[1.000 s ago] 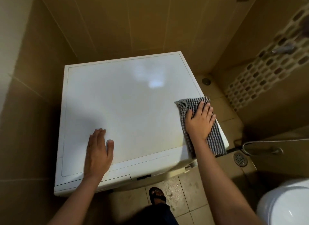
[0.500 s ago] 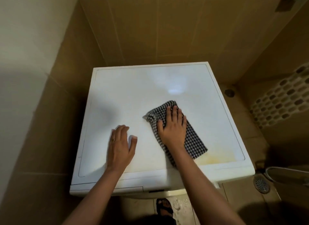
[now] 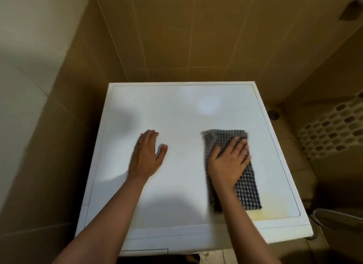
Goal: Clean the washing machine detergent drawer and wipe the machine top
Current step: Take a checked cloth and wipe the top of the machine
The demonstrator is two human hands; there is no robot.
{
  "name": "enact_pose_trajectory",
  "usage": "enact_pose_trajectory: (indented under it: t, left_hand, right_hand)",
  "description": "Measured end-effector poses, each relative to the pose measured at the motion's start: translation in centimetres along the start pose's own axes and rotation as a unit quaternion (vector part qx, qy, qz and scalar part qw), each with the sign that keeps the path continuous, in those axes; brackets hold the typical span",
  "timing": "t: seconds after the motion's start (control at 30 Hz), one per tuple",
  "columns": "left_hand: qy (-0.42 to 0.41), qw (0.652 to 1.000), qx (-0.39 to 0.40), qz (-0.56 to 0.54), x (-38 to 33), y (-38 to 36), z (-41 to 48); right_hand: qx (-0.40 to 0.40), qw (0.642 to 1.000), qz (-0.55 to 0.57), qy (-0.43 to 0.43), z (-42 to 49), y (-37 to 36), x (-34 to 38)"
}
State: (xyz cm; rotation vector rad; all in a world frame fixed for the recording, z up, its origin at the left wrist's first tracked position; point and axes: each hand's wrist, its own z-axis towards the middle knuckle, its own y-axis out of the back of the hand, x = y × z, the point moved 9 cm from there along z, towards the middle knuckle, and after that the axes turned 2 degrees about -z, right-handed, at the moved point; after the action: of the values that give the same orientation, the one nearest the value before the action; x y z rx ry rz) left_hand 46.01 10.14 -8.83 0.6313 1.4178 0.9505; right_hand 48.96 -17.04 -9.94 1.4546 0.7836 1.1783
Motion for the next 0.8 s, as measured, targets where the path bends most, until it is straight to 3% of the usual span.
enact_pose_trajectory:
  t: [0.13,0.27,0.4,0.6,0.8]
  left_hand:
    - [-0.002,1.0,0.001,0.0,-0.1,0.0,0.3]
    - [0.001,1.0,0.003,0.002,0.1,-0.2,0.5]
    - [0.006,1.0,-0.001,0.003,0.5,-0.2,0.4]
    - [0.009,1.0,-0.008,-0.014,0.6,-0.1,0.3]
    - [0.016,1.0,-0.006,-0.013,0.5,-0.1,0.2]
  right_hand:
    - [0.056,0.983,0.002,0.177,-3.6,-2.1,8.3]
    - [0.107,0.966,0.001,0.234,1.4,-4.1,14.4]
    - [0.122,0.969,0.005,0.217,9.3,-4.8,15.4]
    - [0.096,0.983,-0.01,0.157,19.4,-4.1,9.9]
    - [0.036,0.999,0.013,-0.019,19.4,-2.1,2.4]
